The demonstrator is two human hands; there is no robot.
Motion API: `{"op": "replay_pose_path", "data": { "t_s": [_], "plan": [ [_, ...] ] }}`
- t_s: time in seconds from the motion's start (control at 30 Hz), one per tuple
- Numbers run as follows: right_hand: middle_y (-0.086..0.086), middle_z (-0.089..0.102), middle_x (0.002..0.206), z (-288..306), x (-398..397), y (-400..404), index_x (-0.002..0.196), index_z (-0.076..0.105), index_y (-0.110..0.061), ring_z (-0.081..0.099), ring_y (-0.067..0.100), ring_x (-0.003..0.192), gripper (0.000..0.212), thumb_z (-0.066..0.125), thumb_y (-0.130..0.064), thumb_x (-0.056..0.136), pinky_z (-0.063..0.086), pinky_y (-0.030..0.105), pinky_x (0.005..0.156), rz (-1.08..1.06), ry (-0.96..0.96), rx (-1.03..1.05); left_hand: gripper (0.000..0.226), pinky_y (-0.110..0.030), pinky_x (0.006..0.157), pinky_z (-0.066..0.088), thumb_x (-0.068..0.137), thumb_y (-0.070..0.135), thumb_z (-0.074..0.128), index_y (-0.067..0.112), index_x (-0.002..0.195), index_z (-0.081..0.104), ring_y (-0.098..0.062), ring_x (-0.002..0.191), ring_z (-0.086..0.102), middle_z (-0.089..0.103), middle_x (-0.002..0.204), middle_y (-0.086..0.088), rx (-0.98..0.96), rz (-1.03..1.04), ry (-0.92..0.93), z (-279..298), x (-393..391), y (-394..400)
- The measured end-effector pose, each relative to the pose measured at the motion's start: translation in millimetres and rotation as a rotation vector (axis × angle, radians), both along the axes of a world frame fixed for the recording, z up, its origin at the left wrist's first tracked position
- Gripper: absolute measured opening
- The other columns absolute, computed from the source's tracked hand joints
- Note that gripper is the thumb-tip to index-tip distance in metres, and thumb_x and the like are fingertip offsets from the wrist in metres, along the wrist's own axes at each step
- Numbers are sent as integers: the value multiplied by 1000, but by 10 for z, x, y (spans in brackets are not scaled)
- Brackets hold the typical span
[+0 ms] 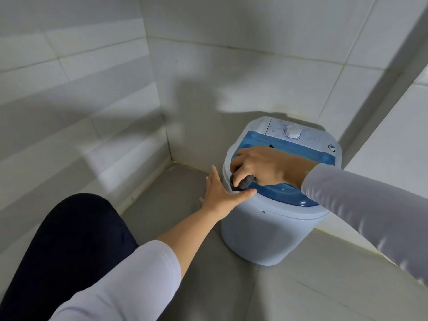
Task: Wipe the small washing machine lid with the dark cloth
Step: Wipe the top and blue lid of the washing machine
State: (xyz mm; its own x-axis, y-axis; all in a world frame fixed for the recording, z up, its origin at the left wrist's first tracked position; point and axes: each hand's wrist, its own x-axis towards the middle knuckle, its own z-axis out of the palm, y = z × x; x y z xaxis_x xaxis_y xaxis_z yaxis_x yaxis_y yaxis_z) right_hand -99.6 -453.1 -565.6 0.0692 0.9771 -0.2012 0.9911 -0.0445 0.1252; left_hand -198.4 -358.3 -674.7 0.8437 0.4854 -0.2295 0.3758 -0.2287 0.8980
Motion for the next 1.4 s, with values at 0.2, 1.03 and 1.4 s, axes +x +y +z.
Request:
{"op": "replay_pose_path", "data": {
  "t_s": [0.2, 1.03, 1.4],
  "plan": [
    [-13, 63, 111, -104, 40, 5, 108, 71, -32, 44, 13, 96, 42, 59, -2, 81, 50, 37, 79, -50, 57, 61, 153, -54, 120, 6, 40, 73, 75, 20, 152, -14, -16, 150, -14, -4, 163, -1, 6, -51, 26, 2, 51, 60],
    [-5, 64, 118, -210, 309, 444, 117, 68, -32, 49, 24, 107, 42, 47, -7, 92, 40, 33, 78, -321, -49, 211, 150, -60, 118, 6, 48, 71, 77, 24, 148, -25, -19, 149, -19, -16, 162, 3, 119, -167, 134, -3, 159, 216],
    [-2, 63, 121, -148, 433, 543, 117, 68, -30, 48, 25, 115, 32, 48, -20, 94, 40, 33, 80, -452, -117, 194, 147, -61, 118, 8, 52, 72, 75, 25, 147, -27, -20, 149, -18, -19, 161, 5, 184, -237, 178, 62, 156, 268]
  ]
}}
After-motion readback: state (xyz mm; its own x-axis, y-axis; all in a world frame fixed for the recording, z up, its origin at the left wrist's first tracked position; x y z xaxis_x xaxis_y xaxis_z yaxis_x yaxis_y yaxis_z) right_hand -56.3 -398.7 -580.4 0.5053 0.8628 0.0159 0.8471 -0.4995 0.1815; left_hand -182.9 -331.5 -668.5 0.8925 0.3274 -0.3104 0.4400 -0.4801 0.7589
